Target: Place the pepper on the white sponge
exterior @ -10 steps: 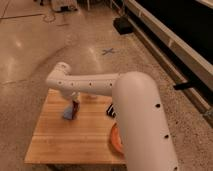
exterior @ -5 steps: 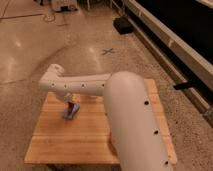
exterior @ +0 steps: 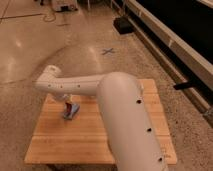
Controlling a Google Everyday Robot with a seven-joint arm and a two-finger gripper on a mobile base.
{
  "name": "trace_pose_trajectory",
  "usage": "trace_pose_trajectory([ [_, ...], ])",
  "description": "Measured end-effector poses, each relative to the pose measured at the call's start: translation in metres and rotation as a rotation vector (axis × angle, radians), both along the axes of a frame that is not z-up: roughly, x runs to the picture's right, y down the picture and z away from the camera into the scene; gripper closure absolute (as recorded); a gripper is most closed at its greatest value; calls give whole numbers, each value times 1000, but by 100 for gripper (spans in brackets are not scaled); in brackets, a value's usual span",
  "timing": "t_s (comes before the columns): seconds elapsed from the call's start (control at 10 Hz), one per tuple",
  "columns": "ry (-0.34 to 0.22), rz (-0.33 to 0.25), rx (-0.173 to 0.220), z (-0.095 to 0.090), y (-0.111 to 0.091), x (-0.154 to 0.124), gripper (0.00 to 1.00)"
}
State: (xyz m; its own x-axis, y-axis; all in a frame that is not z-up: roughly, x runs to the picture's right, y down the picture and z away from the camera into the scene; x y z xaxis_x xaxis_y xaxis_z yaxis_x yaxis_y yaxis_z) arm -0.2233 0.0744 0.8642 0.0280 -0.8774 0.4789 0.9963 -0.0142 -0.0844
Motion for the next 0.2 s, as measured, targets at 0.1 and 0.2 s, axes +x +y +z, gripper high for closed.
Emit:
trace_pose_trajectory([
  [0.1,1,1,0,2,0,-1,44],
  [0.2,-1,2,-1,2,0,-3,44],
])
